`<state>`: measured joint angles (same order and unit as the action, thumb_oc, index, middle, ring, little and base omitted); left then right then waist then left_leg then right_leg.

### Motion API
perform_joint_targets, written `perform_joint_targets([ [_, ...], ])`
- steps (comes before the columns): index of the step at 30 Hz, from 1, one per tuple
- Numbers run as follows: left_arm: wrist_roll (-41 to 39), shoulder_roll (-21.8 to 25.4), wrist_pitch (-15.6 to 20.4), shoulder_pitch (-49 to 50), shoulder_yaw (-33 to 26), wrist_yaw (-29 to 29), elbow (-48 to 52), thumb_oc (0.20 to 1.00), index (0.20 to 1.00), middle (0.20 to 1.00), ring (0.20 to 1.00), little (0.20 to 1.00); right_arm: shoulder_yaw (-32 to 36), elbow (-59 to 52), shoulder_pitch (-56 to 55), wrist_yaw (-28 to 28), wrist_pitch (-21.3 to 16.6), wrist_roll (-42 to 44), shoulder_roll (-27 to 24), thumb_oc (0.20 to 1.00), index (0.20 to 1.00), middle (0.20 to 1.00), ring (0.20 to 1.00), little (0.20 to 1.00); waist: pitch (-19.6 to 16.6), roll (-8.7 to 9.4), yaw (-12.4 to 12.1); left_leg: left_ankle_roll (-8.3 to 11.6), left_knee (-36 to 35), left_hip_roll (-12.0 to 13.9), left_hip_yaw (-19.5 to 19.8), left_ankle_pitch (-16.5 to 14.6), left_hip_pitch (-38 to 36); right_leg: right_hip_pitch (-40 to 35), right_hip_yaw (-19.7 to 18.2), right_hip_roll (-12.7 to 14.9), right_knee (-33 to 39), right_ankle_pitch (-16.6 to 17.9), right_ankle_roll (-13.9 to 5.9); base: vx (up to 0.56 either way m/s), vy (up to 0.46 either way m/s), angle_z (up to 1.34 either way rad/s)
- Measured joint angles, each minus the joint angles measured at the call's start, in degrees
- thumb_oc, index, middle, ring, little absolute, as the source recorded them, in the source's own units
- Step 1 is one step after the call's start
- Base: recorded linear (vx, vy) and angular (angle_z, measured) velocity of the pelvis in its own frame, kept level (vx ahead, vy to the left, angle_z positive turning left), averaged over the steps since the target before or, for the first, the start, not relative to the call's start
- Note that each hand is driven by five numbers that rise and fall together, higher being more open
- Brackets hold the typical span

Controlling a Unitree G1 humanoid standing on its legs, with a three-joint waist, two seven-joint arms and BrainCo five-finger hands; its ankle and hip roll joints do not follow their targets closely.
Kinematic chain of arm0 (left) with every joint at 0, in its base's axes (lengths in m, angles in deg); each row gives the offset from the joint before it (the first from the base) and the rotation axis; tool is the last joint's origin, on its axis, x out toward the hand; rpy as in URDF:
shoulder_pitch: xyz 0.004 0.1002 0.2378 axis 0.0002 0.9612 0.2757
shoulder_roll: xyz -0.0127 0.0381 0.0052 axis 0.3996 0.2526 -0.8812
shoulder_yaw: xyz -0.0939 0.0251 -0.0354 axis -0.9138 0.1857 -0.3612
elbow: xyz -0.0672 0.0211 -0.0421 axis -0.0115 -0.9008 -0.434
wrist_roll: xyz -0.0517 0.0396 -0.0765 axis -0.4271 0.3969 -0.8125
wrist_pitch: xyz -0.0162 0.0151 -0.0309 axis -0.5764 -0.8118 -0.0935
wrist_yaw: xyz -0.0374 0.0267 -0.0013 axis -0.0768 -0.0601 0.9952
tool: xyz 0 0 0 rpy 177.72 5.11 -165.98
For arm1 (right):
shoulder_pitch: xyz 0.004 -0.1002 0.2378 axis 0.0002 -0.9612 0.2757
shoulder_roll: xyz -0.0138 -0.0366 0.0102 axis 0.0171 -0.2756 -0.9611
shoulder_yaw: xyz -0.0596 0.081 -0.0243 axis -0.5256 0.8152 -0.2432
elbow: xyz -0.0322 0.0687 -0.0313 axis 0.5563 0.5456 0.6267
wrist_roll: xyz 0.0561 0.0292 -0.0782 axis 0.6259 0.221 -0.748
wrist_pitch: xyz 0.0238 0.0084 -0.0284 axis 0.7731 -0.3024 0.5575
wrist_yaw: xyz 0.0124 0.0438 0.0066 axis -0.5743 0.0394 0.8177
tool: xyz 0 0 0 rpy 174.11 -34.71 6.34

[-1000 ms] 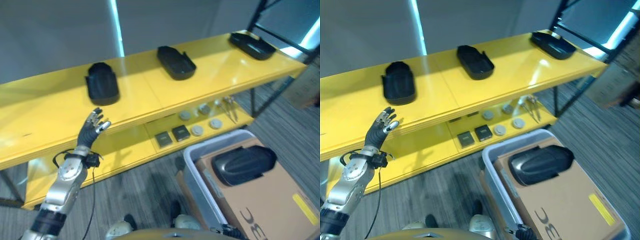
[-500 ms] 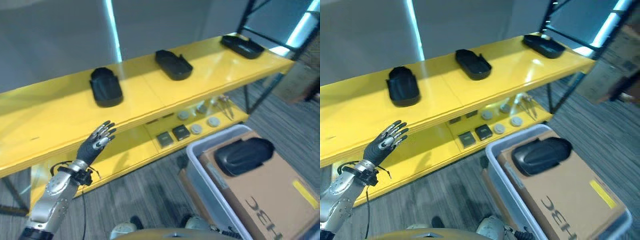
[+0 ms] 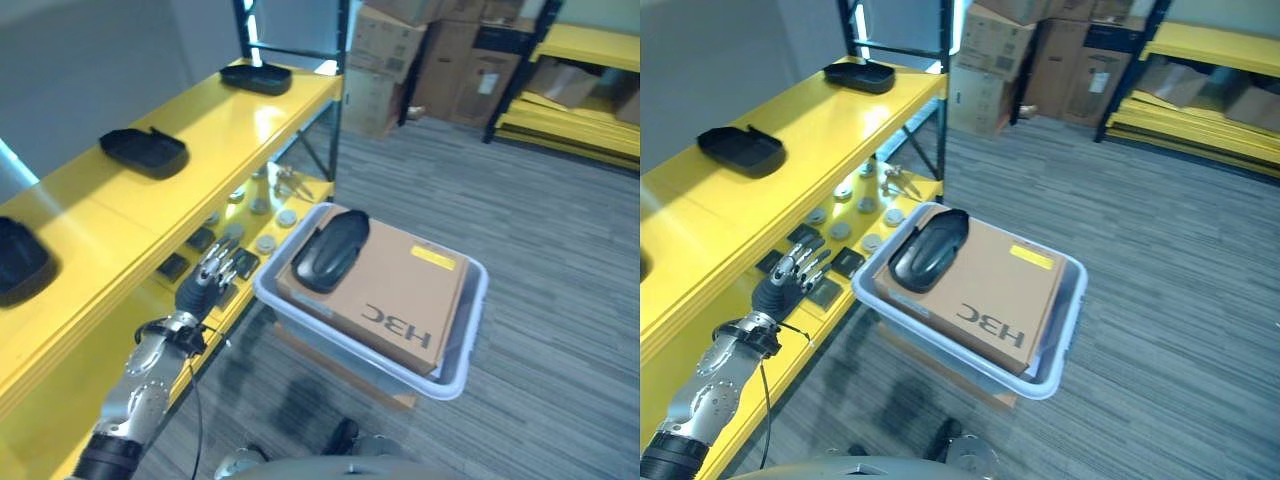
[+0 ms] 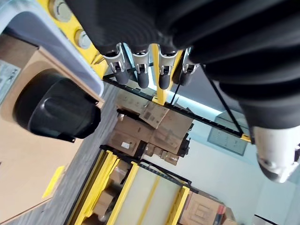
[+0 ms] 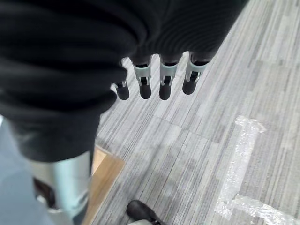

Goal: Move parts from the plastic box to the shelf.

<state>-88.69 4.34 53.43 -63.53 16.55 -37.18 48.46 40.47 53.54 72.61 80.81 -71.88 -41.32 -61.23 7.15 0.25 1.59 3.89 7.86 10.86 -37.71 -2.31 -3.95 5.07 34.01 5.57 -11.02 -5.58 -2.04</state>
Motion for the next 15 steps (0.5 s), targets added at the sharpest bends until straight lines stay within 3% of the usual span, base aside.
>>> perform_joint_targets([
  [1,0.0,-1.0,0.15,-0.2,-0.11,-0.47,-1.89,1.0,1.0,1.0,1.0,1.0,0.66,1.98,1.08,-0.35,-0.35,-0.08,0.41,1.0,1.0,1.0,1.0,1.0,0.09,0.76,0.04,1.84,4.63,0.66,4.45,1.43,1.13,-0.05,-2.2,-1.19,1.01,-0.36,0.54,0.02,-0.033,-0.71],
  [2,0.33,-1.3,0.13,0.01,0.26,-2.06,-4.12,1.0,1.0,1.0,1.0,1.0,0.95,3.54,2.5,-0.64,-0.45,-0.08,1.1,1.0,1.0,1.0,1.0,1.0,-0.11,2.5,-1.24,1.61,11.99,1.13,10.16,2.33,4.42,-0.45,-5.94,-2.71,4.33,-0.29,0.4,0.01,0.081,-1.24],
  [3,0.72,-1.42,0.03,1.18,0.97,-2.9,-5.53,1.0,1.0,1.0,1.0,1.0,1.05,4.53,3.93,-0.66,-0.87,-0.09,1.25,1.0,1.0,1.0,1.0,1.0,-0.3,1.96,-3.11,2.42,16.4,1.13,16.11,1.49,8.12,-1.5,-7.38,-3.16,7.88,-1.85,-3.01,0.05,0.168,-1.53],
  [4,1.21,-2.79,-0.38,1.62,1.52,-3.35,-5.72,1.0,1.0,1.0,1.0,1.0,1.17,4.11,4.75,-0.7,-1.12,-0.08,0.13,1.0,1.0,1.0,1.0,1.0,-0.34,1.07,-4.36,2.61,16.19,2.31,20.6,0.44,9.36,-0.04,-7.86,-3.41,3.69,-3.65,-3.48,0.02,0.208,-1.61],
  [5,2.21,-2.72,-0.28,2.92,1.14,-3.14,-5.29,1.0,1.0,1.0,1.0,1.0,1.61,4.14,6.24,-1.09,-1.57,-0.18,-1.83,1.0,1.0,1.0,1.0,1.0,0.19,2.33,-5.08,5.09,10.11,-0.11,27.58,-1.82,8.88,2.14,-13.94,2.39,-4.87,-3.09,-1.58,0.09,0.219,-1.58],
  [6,3.38,-3.79,-0.71,3.58,1.25,-3.54,-7.77,1.0,1.0,1.0,1.0,1.0,2.02,4.89,7.1,-1.07,-1.48,-0.06,-2.72,1.0,1.0,1.0,1.0,1.0,0.23,0.4,-6.57,5.3,1.89,0.89,30.03,-1.68,5.85,2.23,-15.27,0.43,-4.8,-1.41,3.03,0.11,0.224,-1.27],
  [8,5.17,-4.05,-1.69,3.92,2.02,-3.75,-10.48,1.0,1.0,1.0,1.0,1.0,2.67,5.0,7.1,-0.91,-2.33,0.21,-5.45,1.0,1.0,1.0,1.0,1.0,0.6,-1.41,-5.31,4.49,-3.6,1.85,30.48,0.45,5.26,0.46,-15.15,-0.73,-2.5,-0.26,2.75,0.17,0.278,-0.6],
  [9,8.6,-3.81,-1.65,4.15,1.69,-4.59,-12.83,1.0,1.0,1.0,1.0,1.0,3.34,3.82,7.0,-0.88,-1.84,1.33,-6.23,1.0,1.0,1.0,1.0,1.0,0.1,-3.26,-5.19,4.45,-8.7,1.54,31.71,2.49,4.58,-0.87,-16.28,-1.53,-1.04,-0.14,2.58,0.13,0.272,-0.32],
  [13,10.63,-3.0,-1.96,3.79,1.01,-6.87,-16.96,1.0,1.0,1.0,1.0,1.0,3.26,-0.59,5.23,-0.46,-0.35,4.45,-5.64,1.0,1.0,1.0,1.0,1.0,-0.3,-4.56,-6.22,1.91,-7.81,-0.1,30.95,5.11,5.09,-0.89,-17.37,0.2,-1.18,0.05,2.15,0.09,0.285,-0.52],
  [15,16.61,-2.96,-1.97,3.16,1.69,-8.37,-20.21,1.0,1.0,1.0,1.0,1.0,3.88,-2.78,5.99,0.37,0.44,8.28,-4.64,1.0,1.0,1.0,1.0,1.0,-0.89,-5.6,-5.67,0.77,-7.17,-0.88,28.78,5.71,4.4,-0.42,-17.53,1.96,-2.32,0.59,-0.51,0.09,0.263,-0.35],
])
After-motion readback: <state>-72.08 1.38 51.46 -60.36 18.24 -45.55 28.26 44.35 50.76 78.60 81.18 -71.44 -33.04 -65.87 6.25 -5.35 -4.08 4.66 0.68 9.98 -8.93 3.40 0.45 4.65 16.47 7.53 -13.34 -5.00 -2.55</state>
